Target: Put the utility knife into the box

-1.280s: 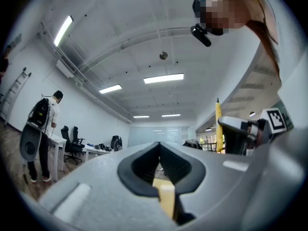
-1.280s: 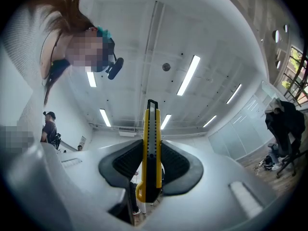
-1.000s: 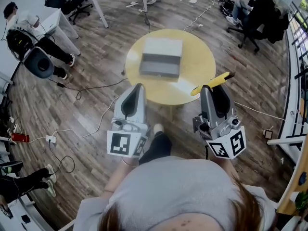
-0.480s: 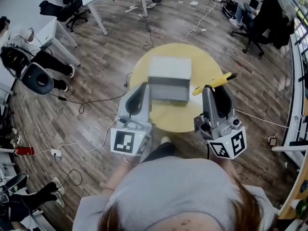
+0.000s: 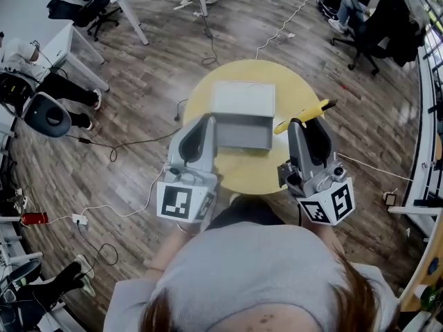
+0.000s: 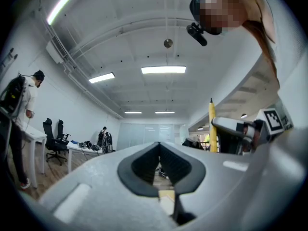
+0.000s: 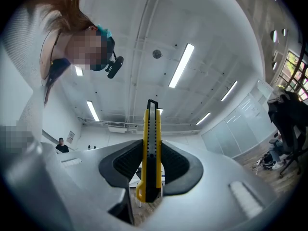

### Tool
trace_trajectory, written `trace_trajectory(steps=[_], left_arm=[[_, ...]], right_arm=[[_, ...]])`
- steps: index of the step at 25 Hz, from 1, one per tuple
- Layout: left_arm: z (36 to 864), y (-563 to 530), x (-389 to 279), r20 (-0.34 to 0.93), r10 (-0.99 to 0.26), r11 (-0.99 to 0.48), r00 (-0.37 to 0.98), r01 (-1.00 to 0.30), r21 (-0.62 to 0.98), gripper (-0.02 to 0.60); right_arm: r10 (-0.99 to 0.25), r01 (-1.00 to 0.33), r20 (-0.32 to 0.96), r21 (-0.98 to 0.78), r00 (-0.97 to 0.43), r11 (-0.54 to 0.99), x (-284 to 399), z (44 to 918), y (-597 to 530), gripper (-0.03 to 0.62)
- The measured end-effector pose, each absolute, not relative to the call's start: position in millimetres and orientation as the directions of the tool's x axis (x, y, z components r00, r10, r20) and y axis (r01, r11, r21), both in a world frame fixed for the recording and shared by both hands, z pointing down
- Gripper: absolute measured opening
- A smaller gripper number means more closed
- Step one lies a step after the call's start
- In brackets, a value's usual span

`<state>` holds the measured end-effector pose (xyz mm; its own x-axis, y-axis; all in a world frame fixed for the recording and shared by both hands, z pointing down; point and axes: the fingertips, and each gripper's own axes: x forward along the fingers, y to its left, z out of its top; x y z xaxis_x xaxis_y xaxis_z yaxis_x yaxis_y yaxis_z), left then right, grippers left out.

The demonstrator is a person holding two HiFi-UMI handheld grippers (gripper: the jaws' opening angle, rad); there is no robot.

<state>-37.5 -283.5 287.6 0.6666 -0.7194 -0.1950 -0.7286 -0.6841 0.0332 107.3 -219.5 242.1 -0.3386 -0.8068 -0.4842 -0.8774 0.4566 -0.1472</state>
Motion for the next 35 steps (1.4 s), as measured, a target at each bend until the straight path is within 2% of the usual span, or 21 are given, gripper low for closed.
trace_trajectory(steps=[8, 12, 21, 27, 35], left_arm=[[288.0, -279.5, -24.2, -0.185, -0.741, -0.659, 0.645, -0.752, 0.018, -0.006], [290.0, -279.1, -26.6, -0.168, -0.767, -0.630, 0.620, -0.777, 0.008, -0.006], [312.5, -282.8, -46.7, -0.124, -0.822, -0.562, 0.555, -0.827, 0.025, -0.006], [326.5, -285.9, -53.1, -0.097, -0.837, -0.545, 0.539, -0.837, 0.050, -0.006], [327.6, -289.3, -52.7, -0.090, -0.841, -0.539, 0.534, -0.840, 0.055, -0.006]], right_arm=[[-0.799, -0.858, -0.453, -0.127, -0.396, 0.498, 119.7, 240.8, -230.8, 0.117], [-0.799, -0.838, -0.393, -0.115, -0.454, 0.533, 121.9, 253.7, -246.1, 0.117], [-0.762, -0.772, -0.152, 0.014, -0.630, 0.635, 97.5, 312.6, -290.2, 0.117], [-0.679, -0.668, 0.077, 0.131, -0.730, 0.733, 63.6, 378.9, -312.5, 0.117], [-0.574, -0.523, 0.357, 0.238, -0.737, 0.819, 37.2, 465.8, -324.3, 0.117]])
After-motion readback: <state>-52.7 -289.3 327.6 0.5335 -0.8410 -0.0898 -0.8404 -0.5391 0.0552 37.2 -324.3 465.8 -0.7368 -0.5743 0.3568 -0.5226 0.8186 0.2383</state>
